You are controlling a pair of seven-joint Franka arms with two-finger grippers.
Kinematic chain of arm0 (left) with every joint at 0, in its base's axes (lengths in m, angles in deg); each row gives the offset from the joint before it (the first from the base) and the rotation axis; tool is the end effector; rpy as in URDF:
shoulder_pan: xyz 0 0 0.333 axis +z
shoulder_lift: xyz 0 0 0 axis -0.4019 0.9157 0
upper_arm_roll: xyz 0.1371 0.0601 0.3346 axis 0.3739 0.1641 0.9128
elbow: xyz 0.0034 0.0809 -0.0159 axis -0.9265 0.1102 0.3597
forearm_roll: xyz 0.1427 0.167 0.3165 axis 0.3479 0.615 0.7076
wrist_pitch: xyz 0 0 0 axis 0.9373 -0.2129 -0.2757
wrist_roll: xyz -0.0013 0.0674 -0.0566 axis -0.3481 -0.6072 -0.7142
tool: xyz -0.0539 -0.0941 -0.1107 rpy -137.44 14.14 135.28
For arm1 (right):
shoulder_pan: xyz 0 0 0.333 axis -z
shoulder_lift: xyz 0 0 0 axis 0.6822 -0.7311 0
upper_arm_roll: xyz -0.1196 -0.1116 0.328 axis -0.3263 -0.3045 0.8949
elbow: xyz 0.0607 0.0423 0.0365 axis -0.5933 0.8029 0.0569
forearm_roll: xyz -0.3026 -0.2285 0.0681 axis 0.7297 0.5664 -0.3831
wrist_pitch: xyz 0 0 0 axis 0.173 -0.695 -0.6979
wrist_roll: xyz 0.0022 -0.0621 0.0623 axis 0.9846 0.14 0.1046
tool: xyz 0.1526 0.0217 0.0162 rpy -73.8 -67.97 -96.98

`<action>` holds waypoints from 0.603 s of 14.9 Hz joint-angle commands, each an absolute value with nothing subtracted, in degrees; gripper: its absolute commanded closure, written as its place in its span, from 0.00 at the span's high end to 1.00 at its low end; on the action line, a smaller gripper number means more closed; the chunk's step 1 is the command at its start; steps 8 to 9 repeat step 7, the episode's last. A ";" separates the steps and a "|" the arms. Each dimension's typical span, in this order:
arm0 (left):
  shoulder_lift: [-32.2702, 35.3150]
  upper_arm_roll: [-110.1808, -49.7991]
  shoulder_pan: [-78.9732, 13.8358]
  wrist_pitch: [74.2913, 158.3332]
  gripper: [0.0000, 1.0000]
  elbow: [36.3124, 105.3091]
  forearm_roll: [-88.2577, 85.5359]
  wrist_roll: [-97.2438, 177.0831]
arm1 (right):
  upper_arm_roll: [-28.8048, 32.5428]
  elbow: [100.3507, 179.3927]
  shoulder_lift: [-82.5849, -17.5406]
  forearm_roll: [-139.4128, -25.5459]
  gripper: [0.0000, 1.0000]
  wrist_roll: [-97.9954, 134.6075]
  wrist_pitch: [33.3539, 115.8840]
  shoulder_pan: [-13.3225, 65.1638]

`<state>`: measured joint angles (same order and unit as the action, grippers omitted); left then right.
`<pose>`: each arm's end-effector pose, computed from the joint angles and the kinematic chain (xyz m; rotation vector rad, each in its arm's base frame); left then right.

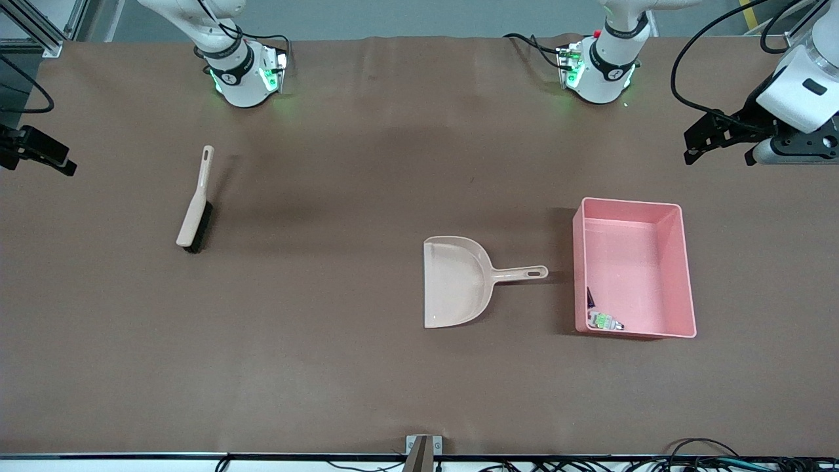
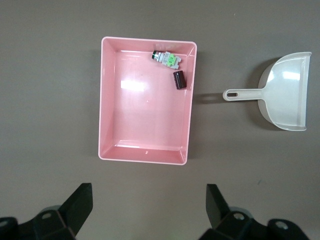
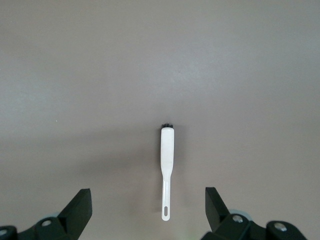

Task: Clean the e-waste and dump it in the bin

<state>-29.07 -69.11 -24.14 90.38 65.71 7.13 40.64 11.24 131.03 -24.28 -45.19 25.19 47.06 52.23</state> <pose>0.5128 -0.0748 0.6385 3.1402 -0.0562 0.0402 0.5269 -0.0491 0.6452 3.1267 -0.1957 0.0026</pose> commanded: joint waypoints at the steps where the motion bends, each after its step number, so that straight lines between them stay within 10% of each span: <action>1: -28.23 -68.78 -24.31 88.80 1.00 64.00 7.89 40.66 | 11.45 132.52 -22.64 -44.40 1.00 25.97 47.06 51.98; 9: -27.79 -68.70 -24.31 88.80 1.00 63.56 7.89 40.75 | 11.36 130.77 -22.91 -44.14 1.00 27.29 47.15 51.54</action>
